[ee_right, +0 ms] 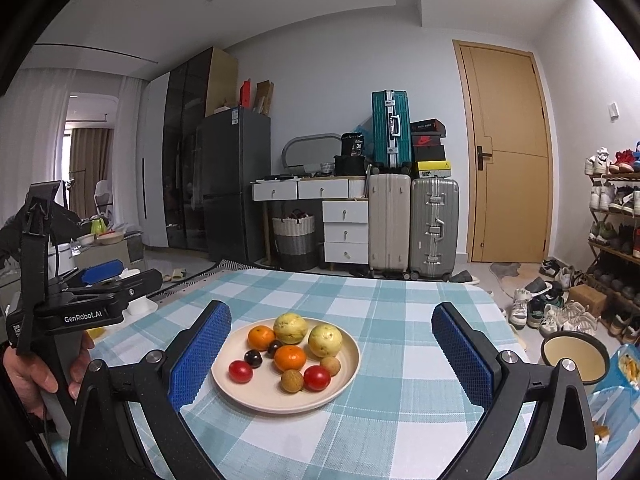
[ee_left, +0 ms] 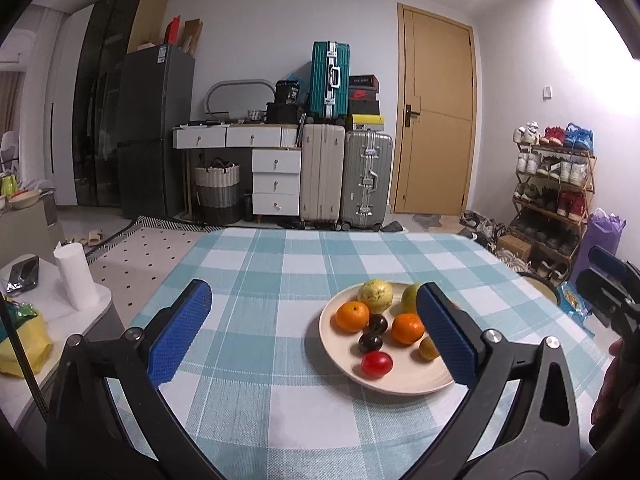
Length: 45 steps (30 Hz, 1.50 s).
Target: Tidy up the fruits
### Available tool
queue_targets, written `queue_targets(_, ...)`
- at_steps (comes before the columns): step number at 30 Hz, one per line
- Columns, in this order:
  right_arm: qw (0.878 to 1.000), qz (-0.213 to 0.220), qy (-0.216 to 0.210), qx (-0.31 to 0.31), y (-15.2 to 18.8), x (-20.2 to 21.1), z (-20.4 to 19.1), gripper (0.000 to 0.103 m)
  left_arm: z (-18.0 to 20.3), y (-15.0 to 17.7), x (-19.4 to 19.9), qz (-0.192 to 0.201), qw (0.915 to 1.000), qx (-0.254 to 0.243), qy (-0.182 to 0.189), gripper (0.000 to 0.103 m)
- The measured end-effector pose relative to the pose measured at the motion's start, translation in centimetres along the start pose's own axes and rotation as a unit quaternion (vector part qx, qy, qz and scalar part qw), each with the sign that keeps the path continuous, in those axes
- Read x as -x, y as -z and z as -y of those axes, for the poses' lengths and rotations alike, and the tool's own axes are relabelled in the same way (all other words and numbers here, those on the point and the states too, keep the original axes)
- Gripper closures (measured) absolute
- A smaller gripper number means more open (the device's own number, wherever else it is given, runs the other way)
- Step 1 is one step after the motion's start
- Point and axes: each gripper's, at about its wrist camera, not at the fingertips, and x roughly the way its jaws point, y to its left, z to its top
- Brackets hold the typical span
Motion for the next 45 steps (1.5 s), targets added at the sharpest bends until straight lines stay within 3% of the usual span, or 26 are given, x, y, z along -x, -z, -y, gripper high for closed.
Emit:
queue_targets(18,1.000,-0.028,0.009,0.005,3.0,-2.2,1.1,0.000,0.0,3.4,-3.1,-0.019,0.9997,-0.012,-0.006,0.001)
queue_targets(25,0.999,-0.041,0.006,0.001,3.5,-2.8,1.3,0.000,-0.1,3.6,-2.3,0.006,0.9997,-0.009,-0.022,0.001)
queue_targets(45,0.999,-0.051,0.009,0.007,3.6,-3.4,1.2,0.000,0.3,3.5,-2.6,0.002,0.9996,-0.019,-0.020,0.001)
